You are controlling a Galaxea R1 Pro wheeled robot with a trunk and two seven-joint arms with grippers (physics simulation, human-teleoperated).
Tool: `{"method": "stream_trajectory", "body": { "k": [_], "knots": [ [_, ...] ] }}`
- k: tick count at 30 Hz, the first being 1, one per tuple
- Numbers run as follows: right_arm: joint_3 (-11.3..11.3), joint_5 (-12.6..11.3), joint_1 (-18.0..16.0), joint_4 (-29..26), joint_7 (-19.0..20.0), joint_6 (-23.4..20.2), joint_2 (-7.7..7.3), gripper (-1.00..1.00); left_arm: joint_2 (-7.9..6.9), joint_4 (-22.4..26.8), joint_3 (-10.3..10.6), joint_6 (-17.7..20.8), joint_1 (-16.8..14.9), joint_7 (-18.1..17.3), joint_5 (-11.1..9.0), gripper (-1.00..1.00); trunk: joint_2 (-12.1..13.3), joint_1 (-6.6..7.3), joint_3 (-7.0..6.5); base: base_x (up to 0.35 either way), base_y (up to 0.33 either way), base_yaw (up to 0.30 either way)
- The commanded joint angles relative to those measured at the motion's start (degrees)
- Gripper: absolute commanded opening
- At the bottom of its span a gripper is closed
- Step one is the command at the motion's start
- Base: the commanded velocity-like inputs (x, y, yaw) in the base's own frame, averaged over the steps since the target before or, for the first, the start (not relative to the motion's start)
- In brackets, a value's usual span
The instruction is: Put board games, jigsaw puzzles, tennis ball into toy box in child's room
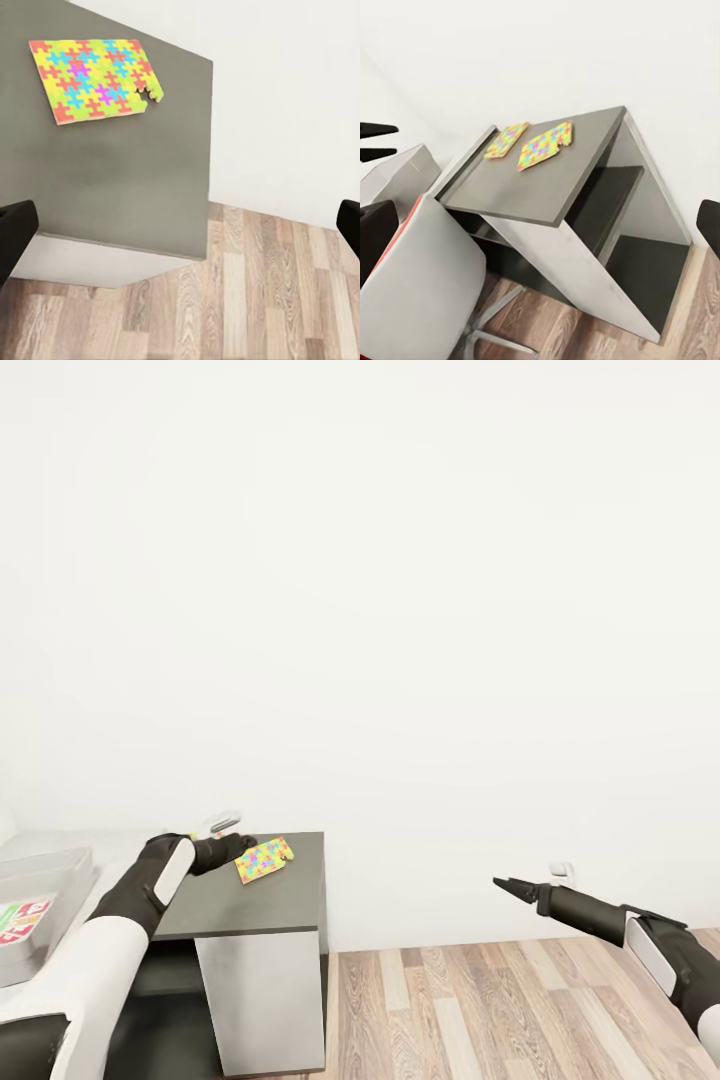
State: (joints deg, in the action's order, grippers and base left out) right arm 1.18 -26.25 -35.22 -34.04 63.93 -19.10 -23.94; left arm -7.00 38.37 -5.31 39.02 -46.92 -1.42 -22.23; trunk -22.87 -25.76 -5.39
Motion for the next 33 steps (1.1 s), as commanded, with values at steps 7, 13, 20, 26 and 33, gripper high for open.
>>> {"method": "stream_trajectory", "body": {
  "k": [7,13,20,26,33],
  "knots": [
    [0.19,-0.48,0.01,0.03,0.16,0.34,0.13,1.0,0.89,0.0,-0.02,-3.52,-0.01,0.52,0.19,1.0,-0.05,-0.02,0.03,0.043,0.0,0.0],
    [0.22,-0.47,0.01,0.03,0.01,1.29,0.27,1.0,2.38,-0.09,0.17,-6.55,-0.01,4.68,0.32,1.0,-0.05,-0.02,0.03,0.257,0.0,0.0],
    [0.23,-0.51,0.0,0.03,-0.02,3.32,0.33,1.0,3.19,-0.14,0.28,-9.09,-0.01,7.25,0.09,1.0,-0.05,-0.02,0.03,0.103,0.0,0.0],
    [0.23,-0.53,0.03,0.03,0.06,3.55,0.38,1.0,3.34,-0.14,0.35,-9.35,-0.01,7.52,-0.04,1.0,-0.05,-0.02,0.03,0.016,0.0,0.0],
    [0.23,-0.43,0.01,0.03,0.1,3.61,0.38,1.0,3.31,-0.14,0.39,-9.17,-0.01,7.57,-0.07,1.0,-0.05,-0.02,0.03,0.147,0.067,0.0]
  ]
}}
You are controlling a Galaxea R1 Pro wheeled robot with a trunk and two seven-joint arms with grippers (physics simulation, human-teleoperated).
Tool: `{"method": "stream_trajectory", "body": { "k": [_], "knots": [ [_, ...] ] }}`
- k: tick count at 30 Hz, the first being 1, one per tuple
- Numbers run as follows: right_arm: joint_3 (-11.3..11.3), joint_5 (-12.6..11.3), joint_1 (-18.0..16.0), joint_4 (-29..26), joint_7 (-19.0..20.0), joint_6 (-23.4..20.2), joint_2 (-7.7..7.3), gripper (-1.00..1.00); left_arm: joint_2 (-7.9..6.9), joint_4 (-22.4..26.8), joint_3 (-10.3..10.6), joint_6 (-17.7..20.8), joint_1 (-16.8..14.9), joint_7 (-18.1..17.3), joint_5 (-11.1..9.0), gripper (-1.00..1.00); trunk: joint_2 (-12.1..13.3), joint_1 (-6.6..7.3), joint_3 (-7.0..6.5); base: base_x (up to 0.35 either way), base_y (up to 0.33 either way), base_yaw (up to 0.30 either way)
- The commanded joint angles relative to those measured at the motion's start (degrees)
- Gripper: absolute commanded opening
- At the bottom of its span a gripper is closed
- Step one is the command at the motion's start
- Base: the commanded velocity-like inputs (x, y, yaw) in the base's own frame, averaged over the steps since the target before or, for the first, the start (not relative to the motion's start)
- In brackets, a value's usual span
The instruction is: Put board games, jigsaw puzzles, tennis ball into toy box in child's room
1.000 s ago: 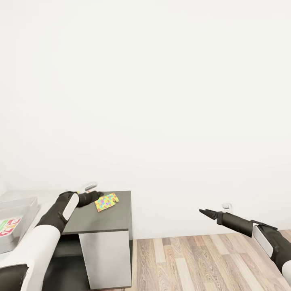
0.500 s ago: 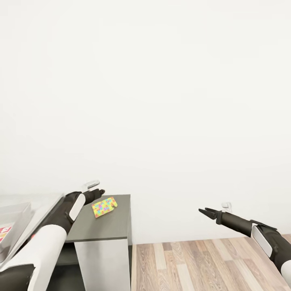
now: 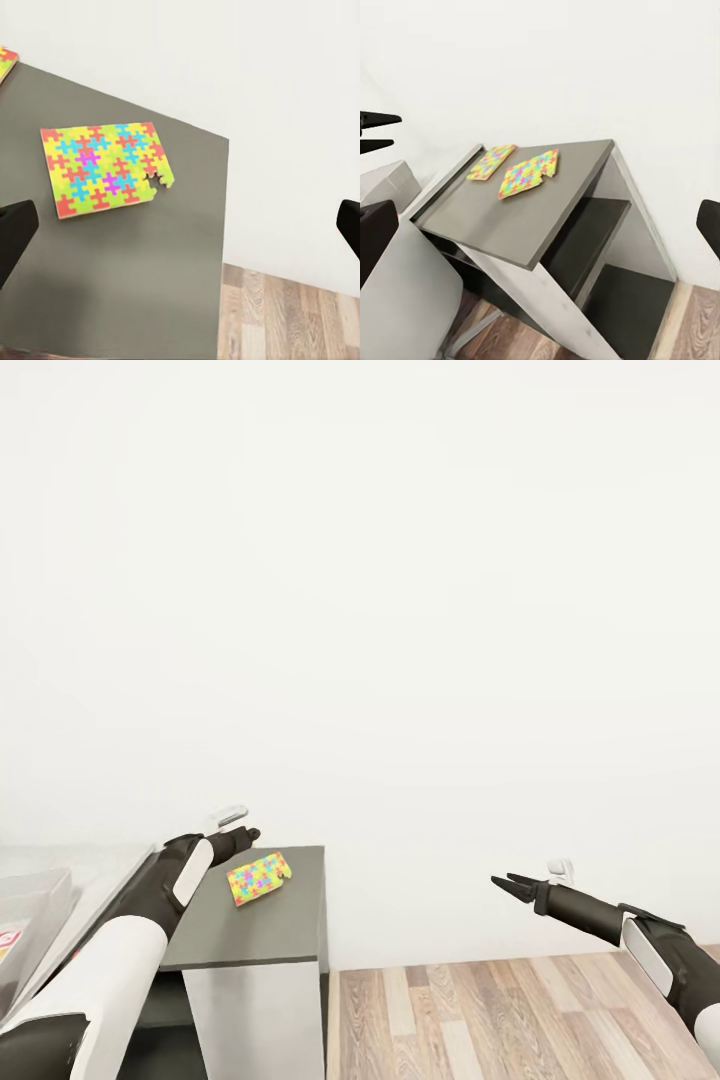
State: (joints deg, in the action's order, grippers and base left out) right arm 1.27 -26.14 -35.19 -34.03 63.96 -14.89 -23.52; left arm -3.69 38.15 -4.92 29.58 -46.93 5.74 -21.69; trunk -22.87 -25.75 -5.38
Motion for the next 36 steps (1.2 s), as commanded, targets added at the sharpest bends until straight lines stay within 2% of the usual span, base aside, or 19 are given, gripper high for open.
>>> {"method": "stream_trajectory", "body": {
  "k": [1,24,36],
  "knots": [
    [0.13,-0.54,-0.01,0.01,0.07,-0.61,-0.04,1.0,0.0,0.08,0.0,0.26,0.0,0.41,-0.62,1.0,-0.05,-0.03,0.03,0.107,0.062,0.0],
    [0.14,-0.54,0.0,0.01,-0.04,-0.59,0.01,1.0,0.08,0.08,0.09,0.67,0.0,0.41,-0.29,1.0,-0.05,-0.03,0.03,0.132,0.031,0.0],
    [0.2,-0.52,0.0,0.01,0.02,-0.68,0.02,1.0,0.09,0.08,0.09,0.69,0.0,0.43,-0.29,1.0,-0.05,-0.03,0.03,0.036,0.008,0.0]
  ]
}}
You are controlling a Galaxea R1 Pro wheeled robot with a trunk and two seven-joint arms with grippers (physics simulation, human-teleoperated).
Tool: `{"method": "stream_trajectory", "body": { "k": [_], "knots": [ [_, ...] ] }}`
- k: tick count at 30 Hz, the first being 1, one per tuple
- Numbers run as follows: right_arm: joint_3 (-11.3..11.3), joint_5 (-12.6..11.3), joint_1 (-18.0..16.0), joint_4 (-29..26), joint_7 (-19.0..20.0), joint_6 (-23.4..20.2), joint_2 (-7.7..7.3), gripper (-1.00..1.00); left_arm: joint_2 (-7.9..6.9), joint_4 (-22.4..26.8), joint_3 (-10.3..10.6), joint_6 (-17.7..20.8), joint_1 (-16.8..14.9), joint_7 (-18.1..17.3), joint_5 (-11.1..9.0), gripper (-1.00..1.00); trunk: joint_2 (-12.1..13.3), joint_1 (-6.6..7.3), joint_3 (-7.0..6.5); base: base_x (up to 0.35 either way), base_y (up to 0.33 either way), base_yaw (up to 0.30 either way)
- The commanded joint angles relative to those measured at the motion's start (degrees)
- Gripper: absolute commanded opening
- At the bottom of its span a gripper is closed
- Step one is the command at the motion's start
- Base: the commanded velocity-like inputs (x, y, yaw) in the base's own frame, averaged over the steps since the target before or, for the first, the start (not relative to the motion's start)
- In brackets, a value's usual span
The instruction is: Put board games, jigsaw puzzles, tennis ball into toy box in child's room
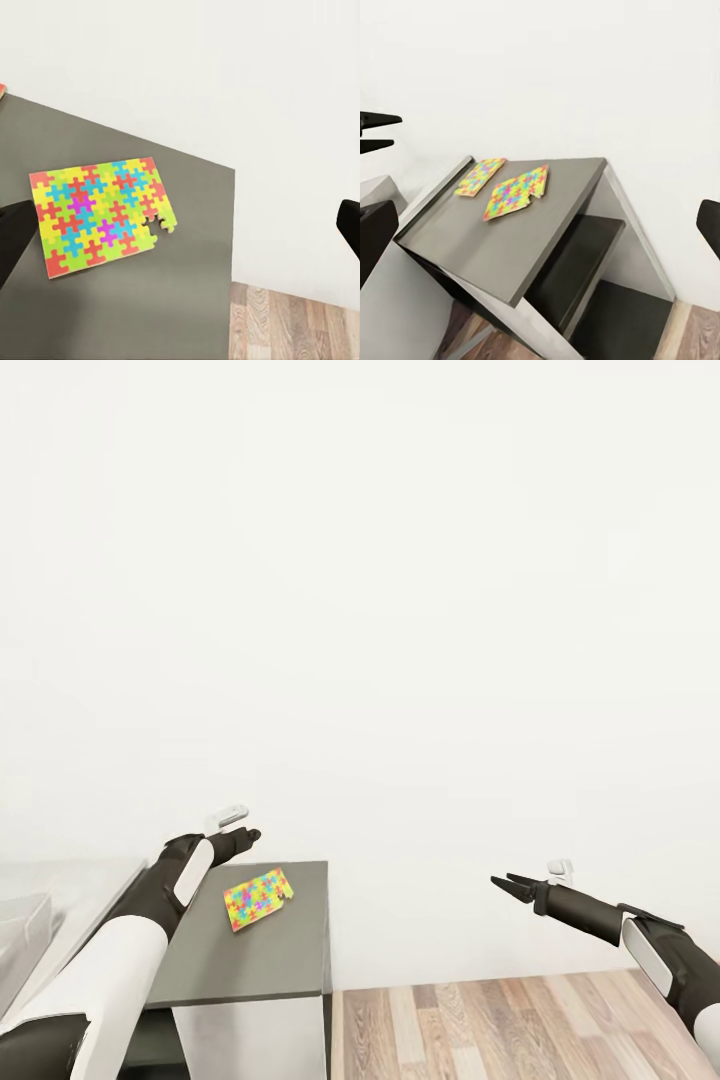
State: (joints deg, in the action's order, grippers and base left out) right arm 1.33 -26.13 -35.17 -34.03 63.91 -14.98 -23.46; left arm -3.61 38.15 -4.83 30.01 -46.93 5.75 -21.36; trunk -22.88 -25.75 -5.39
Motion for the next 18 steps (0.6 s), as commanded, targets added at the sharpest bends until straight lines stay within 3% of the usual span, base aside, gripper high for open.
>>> {"method": "stream_trajectory", "body": {
  "k": [1,13,18],
  "knots": [
    [0.15,-0.53,-0.03,0.02,0.07,-0.59,-0.03,1.0,0.0,0.08,0.0,0.27,0.0,0.44,-0.64,1.0,-0.04,-0.03,0.03,0.1,0.037,0.0],
    [0.14,-0.59,0.0,0.02,0.03,-0.64,-0.02,1.0,0.0,0.08,0.0,0.23,0.0,0.49,-0.66,1.0,-0.04,-0.03,0.03,0.073,0.042,0.0],
    [0.13,-0.59,0.0,0.02,0.05,-0.65,-0.01,1.0,0.0,0.08,0.0,0.23,0.0,0.49,-0.54,1.0,-0.04,-0.03,0.03,0.192,0.031,0.0]
  ]
}}
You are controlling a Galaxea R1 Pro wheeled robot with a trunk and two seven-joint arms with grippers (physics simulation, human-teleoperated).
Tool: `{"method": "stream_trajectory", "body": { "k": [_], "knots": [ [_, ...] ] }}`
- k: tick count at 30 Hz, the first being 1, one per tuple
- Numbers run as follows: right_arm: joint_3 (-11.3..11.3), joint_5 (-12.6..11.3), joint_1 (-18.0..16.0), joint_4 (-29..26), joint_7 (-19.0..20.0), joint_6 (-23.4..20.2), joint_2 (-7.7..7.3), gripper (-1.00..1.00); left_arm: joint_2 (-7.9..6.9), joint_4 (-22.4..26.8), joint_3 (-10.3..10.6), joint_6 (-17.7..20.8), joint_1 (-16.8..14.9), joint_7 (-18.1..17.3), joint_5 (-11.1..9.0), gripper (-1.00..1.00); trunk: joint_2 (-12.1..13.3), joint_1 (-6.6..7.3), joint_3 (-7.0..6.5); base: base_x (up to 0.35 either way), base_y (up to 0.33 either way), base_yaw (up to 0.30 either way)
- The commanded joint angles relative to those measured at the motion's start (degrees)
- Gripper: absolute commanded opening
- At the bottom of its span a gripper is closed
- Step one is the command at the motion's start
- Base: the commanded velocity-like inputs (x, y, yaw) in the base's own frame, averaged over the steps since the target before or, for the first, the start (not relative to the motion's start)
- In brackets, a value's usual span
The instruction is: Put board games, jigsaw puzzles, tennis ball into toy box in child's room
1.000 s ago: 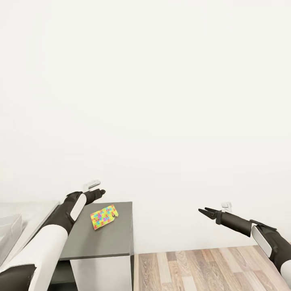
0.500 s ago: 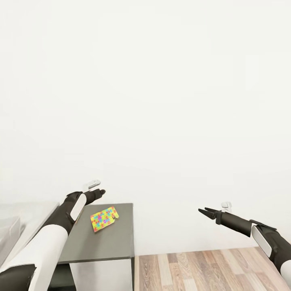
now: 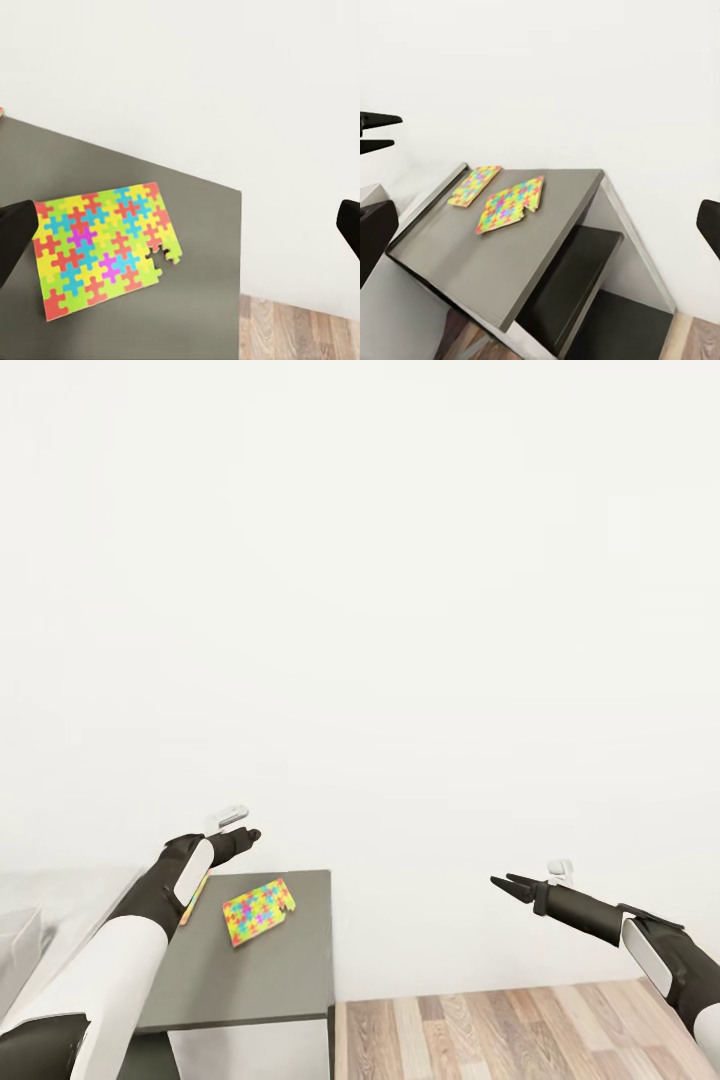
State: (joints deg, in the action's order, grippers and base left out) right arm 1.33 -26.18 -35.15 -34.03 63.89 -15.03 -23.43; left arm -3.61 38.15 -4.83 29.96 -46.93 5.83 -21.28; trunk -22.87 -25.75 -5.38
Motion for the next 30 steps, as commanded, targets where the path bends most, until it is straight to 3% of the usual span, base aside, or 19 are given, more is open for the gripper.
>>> {"method": "stream_trajectory", "body": {
  "k": [1,20,30],
  "knots": [
    [0.13,-0.54,-0.03,0.02,0.08,-0.6,-0.04,1.0,0.0,0.09,-0.01,0.27,0.0,0.41,-0.61,1.0,-0.05,-0.04,0.03,0.132,0.017,0.0],
    [0.12,-0.54,-0.05,0.02,0.1,-0.69,-0.04,1.0,0.53,0.09,-0.01,0.35,0.0,0.41,-0.59,1.0,-0.05,-0.04,0.06,0.068,-0.035,0.0],
    [0.16,-0.52,-0.04,0.02,0.1,-0.95,-0.04,1.0,0.53,0.09,-0.01,0.36,0.0,0.43,-0.51,1.0,-0.05,-0.04,0.79,0.028,-0.001,0.0]
  ]
}}
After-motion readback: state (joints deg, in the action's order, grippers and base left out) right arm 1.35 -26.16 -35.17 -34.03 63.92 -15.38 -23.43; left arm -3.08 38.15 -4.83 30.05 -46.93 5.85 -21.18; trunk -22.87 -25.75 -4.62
